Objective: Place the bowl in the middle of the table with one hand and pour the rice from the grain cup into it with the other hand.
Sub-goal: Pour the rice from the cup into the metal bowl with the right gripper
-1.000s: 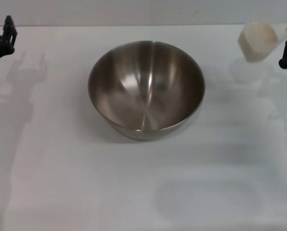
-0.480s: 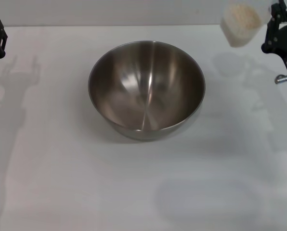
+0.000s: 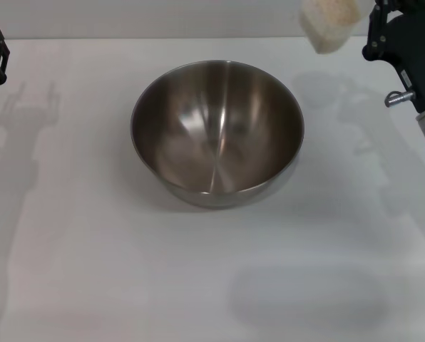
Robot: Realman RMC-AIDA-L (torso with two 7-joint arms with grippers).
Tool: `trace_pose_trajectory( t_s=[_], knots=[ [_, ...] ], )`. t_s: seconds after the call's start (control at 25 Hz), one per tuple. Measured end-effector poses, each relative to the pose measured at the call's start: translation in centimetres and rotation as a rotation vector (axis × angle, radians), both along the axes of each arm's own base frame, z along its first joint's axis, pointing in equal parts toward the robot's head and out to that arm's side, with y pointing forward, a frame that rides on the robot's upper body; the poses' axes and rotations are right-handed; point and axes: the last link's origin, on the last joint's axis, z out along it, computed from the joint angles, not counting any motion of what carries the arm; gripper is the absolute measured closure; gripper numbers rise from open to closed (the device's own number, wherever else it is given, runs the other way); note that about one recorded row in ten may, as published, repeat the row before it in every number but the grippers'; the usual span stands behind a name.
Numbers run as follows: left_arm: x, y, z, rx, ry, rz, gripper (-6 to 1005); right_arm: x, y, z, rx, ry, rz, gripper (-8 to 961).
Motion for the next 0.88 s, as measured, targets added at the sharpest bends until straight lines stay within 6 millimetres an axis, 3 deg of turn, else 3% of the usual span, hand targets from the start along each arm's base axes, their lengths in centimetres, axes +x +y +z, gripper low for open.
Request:
trace_pose_trajectory(
  t_s=[0.88],
  knots=[
    [0.1, -0.1, 0.9, 0.044, -0.005, -0.020, 472, -2.3, -0.4, -2.8, -0.043, -0.227, 0.126, 948]
  ],
)
